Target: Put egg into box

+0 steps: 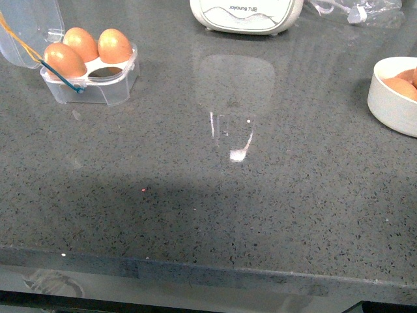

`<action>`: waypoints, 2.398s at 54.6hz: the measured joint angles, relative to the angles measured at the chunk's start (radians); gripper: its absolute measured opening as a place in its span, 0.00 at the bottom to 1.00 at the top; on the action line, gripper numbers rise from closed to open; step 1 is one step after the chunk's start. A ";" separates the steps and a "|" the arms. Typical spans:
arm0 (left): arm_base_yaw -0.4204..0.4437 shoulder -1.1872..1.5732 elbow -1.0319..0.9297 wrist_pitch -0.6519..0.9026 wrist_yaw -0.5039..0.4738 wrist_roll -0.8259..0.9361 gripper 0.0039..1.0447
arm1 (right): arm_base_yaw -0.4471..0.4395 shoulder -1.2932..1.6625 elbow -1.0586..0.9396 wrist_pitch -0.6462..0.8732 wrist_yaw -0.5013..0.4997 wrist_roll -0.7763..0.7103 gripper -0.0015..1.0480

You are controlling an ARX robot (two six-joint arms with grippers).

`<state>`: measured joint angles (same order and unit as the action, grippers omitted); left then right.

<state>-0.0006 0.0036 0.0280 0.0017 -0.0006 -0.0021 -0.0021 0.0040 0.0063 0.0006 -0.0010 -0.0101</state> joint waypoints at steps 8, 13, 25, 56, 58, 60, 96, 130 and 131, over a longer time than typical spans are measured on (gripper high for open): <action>0.000 0.000 0.000 0.000 0.000 0.000 0.94 | 0.000 0.000 0.000 0.000 0.000 0.000 0.93; 0.000 0.000 0.000 0.000 0.000 0.000 0.94 | 0.000 0.000 0.000 0.000 0.000 0.000 0.93; 0.000 0.000 0.000 0.000 0.000 0.000 0.94 | 0.000 0.000 0.000 0.000 0.000 0.000 0.93; 0.000 0.000 0.000 0.000 0.000 0.000 0.94 | 0.000 0.000 0.000 0.000 0.000 0.000 0.93; 0.000 0.000 0.000 0.000 0.000 0.000 0.94 | 0.000 0.000 0.000 0.000 0.000 0.000 0.93; 0.000 0.000 0.000 0.000 0.000 0.000 0.94 | 0.000 0.000 0.000 0.000 0.000 0.000 0.93; 0.000 0.000 0.000 0.000 0.000 0.000 0.94 | -0.017 0.021 0.001 0.006 -0.070 0.055 0.93; 0.000 0.000 0.000 0.000 0.000 0.000 0.94 | -0.115 0.989 0.391 0.609 -0.148 0.143 0.93; 0.000 0.000 0.000 0.000 0.000 0.000 0.94 | -0.117 1.019 0.413 0.601 -0.145 0.143 0.93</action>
<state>-0.0006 0.0036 0.0280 0.0013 -0.0006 -0.0021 -0.1192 1.0233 0.4194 0.6014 -0.1463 0.1329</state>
